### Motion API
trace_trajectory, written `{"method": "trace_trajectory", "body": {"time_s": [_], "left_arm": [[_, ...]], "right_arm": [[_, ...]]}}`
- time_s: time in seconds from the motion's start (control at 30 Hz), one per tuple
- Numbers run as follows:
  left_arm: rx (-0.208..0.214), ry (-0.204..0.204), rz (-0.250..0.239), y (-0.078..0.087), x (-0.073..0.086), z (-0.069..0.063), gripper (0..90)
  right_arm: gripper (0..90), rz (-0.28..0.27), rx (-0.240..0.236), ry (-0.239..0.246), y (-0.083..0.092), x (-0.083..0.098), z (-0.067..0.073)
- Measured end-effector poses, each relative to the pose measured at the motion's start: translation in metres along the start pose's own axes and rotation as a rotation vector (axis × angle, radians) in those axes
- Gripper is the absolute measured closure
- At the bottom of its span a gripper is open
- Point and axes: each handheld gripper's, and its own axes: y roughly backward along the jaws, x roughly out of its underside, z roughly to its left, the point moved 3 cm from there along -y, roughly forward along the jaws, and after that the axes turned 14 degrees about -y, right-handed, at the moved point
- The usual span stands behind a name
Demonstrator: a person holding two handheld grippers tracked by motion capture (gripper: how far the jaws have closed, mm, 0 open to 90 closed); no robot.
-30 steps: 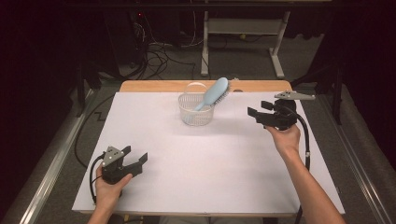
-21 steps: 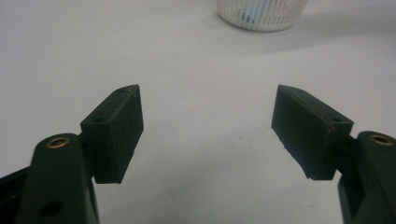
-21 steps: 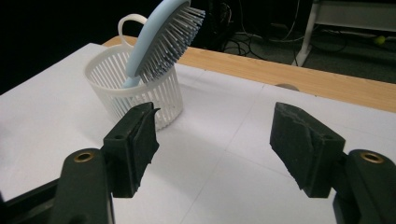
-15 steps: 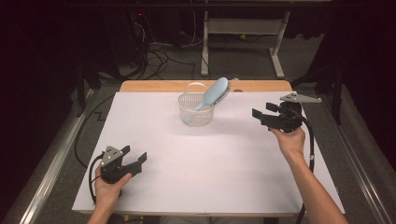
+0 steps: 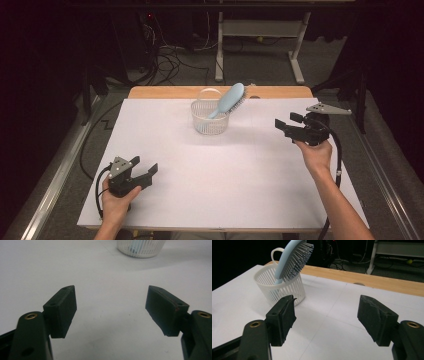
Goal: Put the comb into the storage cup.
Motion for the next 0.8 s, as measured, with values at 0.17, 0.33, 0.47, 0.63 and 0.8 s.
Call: {"method": "trace_trajectory", "body": {"time_s": [0.17,0.33,0.47,0.63,0.8], "left_arm": [[0.001,-0.003,0.001,0.0,0.0,-0.001,26.0],[-0.002,-0.005,0.003,0.0,0.0,0.0,26.2],[-0.001,-0.004,0.002,0.0,0.0,0.0,26.2],[-0.001,-0.005,0.004,0.0,0.0,0.0,26.2],[-0.001,-0.005,0.004,0.0,0.0,0.0,26.2]], "right_arm": [[30.8,-0.009,0.004,-0.006,0.004,0.001,-0.004],[30.8,-0.01,0.007,-0.011,0.007,0.004,-0.007],[30.6,-0.013,0.009,-0.011,0.011,0.007,-0.009],[29.8,-0.026,0.013,-0.02,0.016,0.008,-0.013],[28.9,-0.037,0.017,-0.034,0.021,0.011,-0.019]]}}
